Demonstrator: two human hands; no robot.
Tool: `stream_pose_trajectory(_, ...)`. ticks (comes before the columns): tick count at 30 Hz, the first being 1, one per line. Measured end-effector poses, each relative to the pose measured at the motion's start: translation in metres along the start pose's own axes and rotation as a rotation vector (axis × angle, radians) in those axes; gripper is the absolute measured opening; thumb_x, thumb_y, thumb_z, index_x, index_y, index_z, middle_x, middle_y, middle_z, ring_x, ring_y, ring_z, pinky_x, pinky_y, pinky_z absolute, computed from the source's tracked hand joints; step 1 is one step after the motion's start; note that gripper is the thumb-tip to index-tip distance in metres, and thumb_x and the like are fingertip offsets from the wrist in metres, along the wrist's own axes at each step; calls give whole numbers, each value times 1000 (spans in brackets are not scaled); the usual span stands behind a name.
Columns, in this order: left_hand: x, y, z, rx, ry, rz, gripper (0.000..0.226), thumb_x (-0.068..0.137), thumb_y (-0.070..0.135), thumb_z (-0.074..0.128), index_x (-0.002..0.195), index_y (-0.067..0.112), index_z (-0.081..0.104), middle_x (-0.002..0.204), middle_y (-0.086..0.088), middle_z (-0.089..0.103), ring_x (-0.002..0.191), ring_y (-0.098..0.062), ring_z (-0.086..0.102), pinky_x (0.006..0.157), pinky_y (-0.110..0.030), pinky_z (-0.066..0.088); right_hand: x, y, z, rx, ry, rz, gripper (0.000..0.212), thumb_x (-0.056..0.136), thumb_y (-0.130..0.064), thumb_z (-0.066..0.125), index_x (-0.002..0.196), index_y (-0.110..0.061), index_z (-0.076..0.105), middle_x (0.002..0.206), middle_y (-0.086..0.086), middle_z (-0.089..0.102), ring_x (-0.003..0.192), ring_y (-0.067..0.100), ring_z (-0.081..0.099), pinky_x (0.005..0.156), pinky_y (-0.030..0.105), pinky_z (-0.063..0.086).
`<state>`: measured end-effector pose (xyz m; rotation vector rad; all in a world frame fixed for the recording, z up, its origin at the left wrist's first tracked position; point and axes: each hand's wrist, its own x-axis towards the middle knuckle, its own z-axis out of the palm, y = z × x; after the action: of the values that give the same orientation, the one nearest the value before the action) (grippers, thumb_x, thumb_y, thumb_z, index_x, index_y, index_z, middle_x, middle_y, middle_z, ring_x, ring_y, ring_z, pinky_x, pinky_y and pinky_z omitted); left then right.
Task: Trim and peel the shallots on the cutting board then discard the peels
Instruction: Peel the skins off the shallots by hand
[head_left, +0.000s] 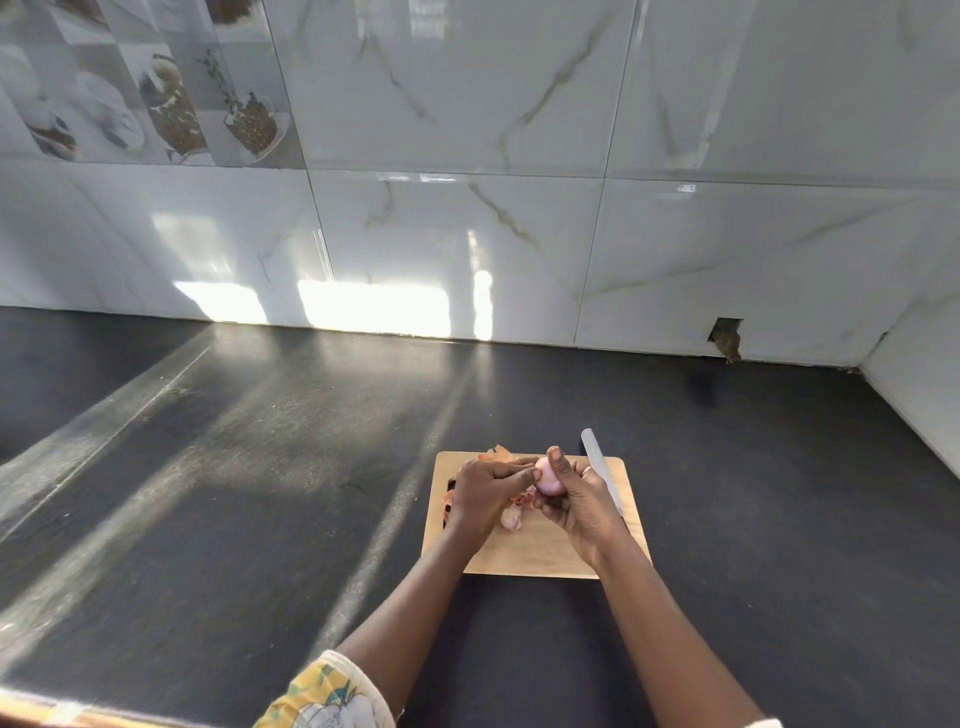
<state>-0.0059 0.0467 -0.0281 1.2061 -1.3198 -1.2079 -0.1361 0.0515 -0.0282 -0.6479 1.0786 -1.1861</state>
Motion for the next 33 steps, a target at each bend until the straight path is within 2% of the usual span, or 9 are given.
stream_pose_trajectory(4, 1, 2, 5, 77, 22, 24, 12, 82, 7, 65, 87, 7, 76, 98, -1, 73, 87, -1, 66, 79, -21, 52, 0, -2, 1, -26, 11, -16, 56, 68, -44, 69, 103, -6, 48, 80, 9, 63, 68, 14, 64, 58, 24, 55)
stream_pose_trajectory(8, 1, 5, 8, 190, 65, 65, 14, 83, 8, 62, 83, 7, 76, 93, 6, 72, 73, 10, 62, 67, -9, 46, -1, -3, 1, -19, 12, -21, 56, 69, -43, 69, 105, -5, 49, 80, 9, 64, 67, 14, 64, 57, 23, 55)
stream_pose_trajectory(12, 3, 4, 9, 253, 67, 82, 14, 83, 11, 63, 79, 8, 76, 93, 4, 74, 74, 5, 63, 67, -16, 47, -1, -6, 0, -7, 5, -20, 54, 69, -42, 69, 103, -5, 49, 76, 8, 64, 64, 14, 64, 56, 23, 55)
stream_pose_trajectory(15, 5, 4, 10, 304, 108, 74, 14, 82, 14, 63, 80, 12, 76, 82, 0, 75, 65, 2, 59, 65, -20, 45, -2, -6, 0, 22, 2, -3, 44, 76, -40, 67, 98, -7, 48, 73, 7, 64, 61, 12, 63, 54, 21, 54)
stream_pose_trajectory(19, 7, 5, 8, 255, 131, 26, 14, 82, 16, 64, 88, 18, 77, 77, -1, 74, 73, -11, 65, 75, -29, 50, -4, -7, 0, 84, -16, 12, 32, 84, -33, 65, 98, -9, 48, 67, 3, 65, 56, 9, 62, 52, 19, 53)
stream_pose_trajectory(22, 7, 7, 9, 222, 156, -21, 12, 81, 18, 65, 86, 18, 76, 76, 2, 73, 70, -5, 63, 72, -25, 50, -7, -8, 1, 105, -60, 1, 26, 82, -29, 65, 90, -7, 54, 65, 3, 65, 58, 11, 62, 54, 19, 52)
stream_pose_trajectory(25, 6, 9, 6, 182, 230, -62, 10, 80, 22, 67, 81, 16, 75, 71, 5, 71, 64, -3, 62, 66, -22, 49, -11, -10, 2, 167, -77, 11, 13, 91, -17, 57, 86, -6, 61, 70, 8, 66, 59, 13, 64, 53, 20, 52)
stream_pose_trajectory(28, 5, 8, 2, 165, 273, -82, 16, 79, 29, 69, 77, 13, 73, 64, 6, 67, 57, -4, 58, 60, -23, 46, -13, -11, -1, 246, -94, 34, 9, 90, -10, 55, 91, -5, 62, 83, 14, 68, 68, 19, 65, 57, 23, 55)
stream_pose_trajectory(33, 5, 5, 1, 146, 286, -122, 20, 75, 38, 65, 72, 18, 69, 67, 4, 69, 67, -13, 64, 72, -40, 53, -12, -9, -2, 311, -148, 30, 24, 87, -4, 50, 107, 2, 60, 96, 16, 68, 78, 23, 64, 65, 25, 57)
